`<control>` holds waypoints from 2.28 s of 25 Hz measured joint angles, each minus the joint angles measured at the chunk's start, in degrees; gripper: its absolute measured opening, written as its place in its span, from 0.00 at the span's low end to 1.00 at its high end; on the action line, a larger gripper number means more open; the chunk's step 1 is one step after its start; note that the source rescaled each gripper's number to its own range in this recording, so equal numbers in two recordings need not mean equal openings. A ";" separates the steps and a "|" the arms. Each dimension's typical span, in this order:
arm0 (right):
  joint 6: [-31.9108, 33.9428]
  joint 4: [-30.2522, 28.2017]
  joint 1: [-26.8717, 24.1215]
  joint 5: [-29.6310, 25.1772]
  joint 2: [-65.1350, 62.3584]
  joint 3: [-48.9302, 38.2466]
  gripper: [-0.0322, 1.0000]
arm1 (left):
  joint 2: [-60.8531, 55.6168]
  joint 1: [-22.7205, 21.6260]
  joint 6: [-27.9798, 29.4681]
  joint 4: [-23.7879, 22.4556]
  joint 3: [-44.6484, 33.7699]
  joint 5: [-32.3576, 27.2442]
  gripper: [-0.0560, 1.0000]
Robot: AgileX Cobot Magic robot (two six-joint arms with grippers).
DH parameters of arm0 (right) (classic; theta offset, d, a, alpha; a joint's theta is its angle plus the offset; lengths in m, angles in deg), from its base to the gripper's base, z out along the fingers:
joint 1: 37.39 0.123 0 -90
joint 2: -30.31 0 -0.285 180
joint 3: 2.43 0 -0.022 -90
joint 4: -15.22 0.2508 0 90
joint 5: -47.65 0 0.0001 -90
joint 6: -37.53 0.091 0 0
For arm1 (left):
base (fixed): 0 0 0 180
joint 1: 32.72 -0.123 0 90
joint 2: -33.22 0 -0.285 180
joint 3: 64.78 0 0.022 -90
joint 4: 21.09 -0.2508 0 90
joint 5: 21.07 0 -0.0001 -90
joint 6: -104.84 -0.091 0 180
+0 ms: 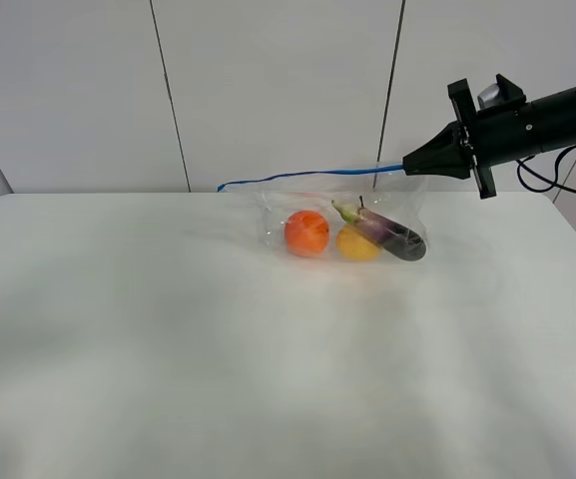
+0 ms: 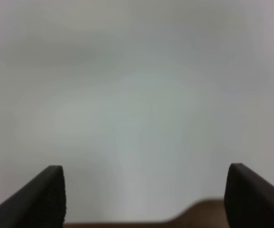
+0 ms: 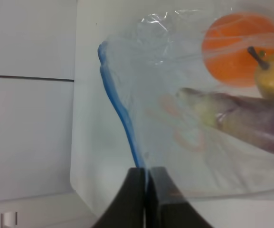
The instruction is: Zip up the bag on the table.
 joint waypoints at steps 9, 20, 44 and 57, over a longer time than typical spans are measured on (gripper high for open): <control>4.96 -13.90 7.44 4.65 -0.04 0.00 0.44 | -10.11 -2.42 0.13 0.00 0.01 -0.11 0.81; 8.10 -25.32 7.44 2.21 -0.04 1.23 0.92 | -10.11 -2.42 0.13 0.18 0.01 -0.11 0.81; 20.60 -62.14 8.10 -0.50 -18.47 -3.80 0.92 | -11.28 -2.58 0.14 0.18 -0.26 -0.11 0.81; 20.60 -60.69 8.10 1.98 -57.02 -39.43 0.92 | -11.28 -2.58 0.14 0.18 -0.26 -0.11 0.81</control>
